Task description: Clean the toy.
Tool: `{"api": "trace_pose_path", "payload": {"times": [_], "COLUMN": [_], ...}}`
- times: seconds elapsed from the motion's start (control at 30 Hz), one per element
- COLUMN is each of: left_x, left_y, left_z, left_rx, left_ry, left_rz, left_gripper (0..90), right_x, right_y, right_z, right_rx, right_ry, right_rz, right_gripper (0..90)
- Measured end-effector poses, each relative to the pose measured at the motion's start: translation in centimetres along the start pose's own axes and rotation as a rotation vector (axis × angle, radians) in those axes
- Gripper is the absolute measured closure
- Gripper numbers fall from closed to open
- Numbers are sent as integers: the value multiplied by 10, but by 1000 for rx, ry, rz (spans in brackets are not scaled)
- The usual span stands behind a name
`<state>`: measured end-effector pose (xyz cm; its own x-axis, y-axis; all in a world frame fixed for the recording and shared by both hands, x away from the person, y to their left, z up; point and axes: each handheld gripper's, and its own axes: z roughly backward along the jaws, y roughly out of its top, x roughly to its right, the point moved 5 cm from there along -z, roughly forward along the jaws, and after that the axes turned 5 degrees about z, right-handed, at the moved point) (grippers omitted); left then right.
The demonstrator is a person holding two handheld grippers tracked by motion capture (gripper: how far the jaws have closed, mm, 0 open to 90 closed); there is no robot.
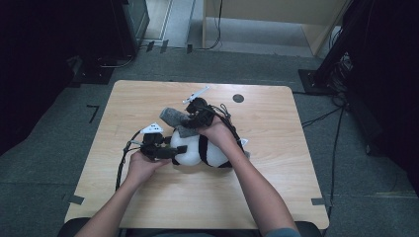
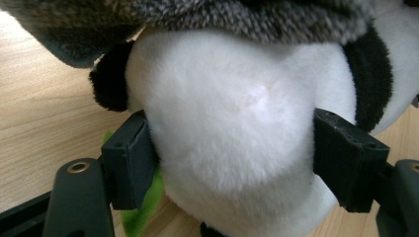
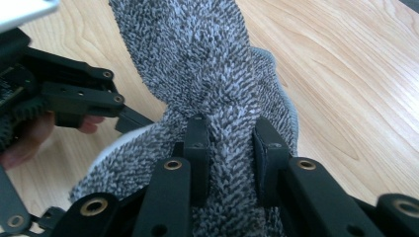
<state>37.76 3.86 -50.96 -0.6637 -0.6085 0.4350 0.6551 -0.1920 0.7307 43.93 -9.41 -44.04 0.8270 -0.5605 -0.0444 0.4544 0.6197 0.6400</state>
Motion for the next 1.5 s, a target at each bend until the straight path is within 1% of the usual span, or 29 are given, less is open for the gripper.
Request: {"api": "trace_pose_path", "payload": {"times": [0.1, 0.23, 0.3, 0.4, 0.5, 0.67, 0.77, 0.8, 0.83, 0.87, 0.93, 1.0, 1.07, 1.1, 1.13, 1.17, 1.23, 1.33, 1.4, 1.5], "left_x": [0, 0, 0, 0, 0, 0, 0, 0, 0, 0, 0, 0, 0, 0, 0, 0, 0, 0, -1, -1], "left_y": [0, 0, 0, 0, 0, 0, 0, 0, 0, 0, 0, 0, 0, 0, 0, 0, 0, 0, 0, 1], "left_z": [0, 0, 0, 0, 0, 0, 0, 0, 0, 0, 0, 0, 0, 0, 0, 0, 0, 0, 0, -1], "left_rx": [0, -1, -2, -2, -2, -2, -2, -3, -3, -3, -3, -3, -3, -2, -1, -1, -1, -1, -1, 0], "left_ry": [1, 1, 0, 0, -1, -1, -1, -1, -1, -1, -2, -1, 0, -1, -1, 0, 0, 1, 1, -2], "left_rz": [1, -2, -2, 1, -1, -2, -5, -6, -7, -7, -5, -5, -6, -4, -4, -3, -3, -1, -1, 3], "left_gripper": [246, 246, 246, 246, 246, 247, 247, 247, 247, 248, 248, 248, 249, 249, 249, 249, 250, 250, 251, 253], "right_x": [6, 15, 22, 32, 41, 55, 65, 69, 72, 75, 82, 89, 95, 99, 102, 104, 106, 109, 110, 112], "right_y": [-2, -8, -12, -19, -26, -37, -45, -49, -52, -55, -63, -73, -83, -88, -95, -98, -106, -116, -120, -126], "right_z": [1, 5, 8, 10, 12, 18, 23, 25, 27, 29, 33, 36, 38, 39, 40, 40, 42, 45, 47, 50], "right_rx": [-19, -40, -71, -90, -96, -89, -84, -74, -64, -55, -66, -59, -62, -62, -73, -73, -44, -57, -53, -69], "right_ry": [-27, -49, -70, -73, -91, -106, -124, -121, -119, -119, -130, -143, -148, -151, -152, -152, -152, -158, -168, -184], "right_rz": [3, -12, -4, -5, -2, -34, -73, -92, -97, -108, -141, -157, -190, -198, -216, -226, -240, -265, -259, -263], "right_gripper": [735, 741, 743, 741, 739, 739, 739, 738, 738, 737, 737, 738, 738, 739, 739, 739, 739, 741, 743, 743]}}
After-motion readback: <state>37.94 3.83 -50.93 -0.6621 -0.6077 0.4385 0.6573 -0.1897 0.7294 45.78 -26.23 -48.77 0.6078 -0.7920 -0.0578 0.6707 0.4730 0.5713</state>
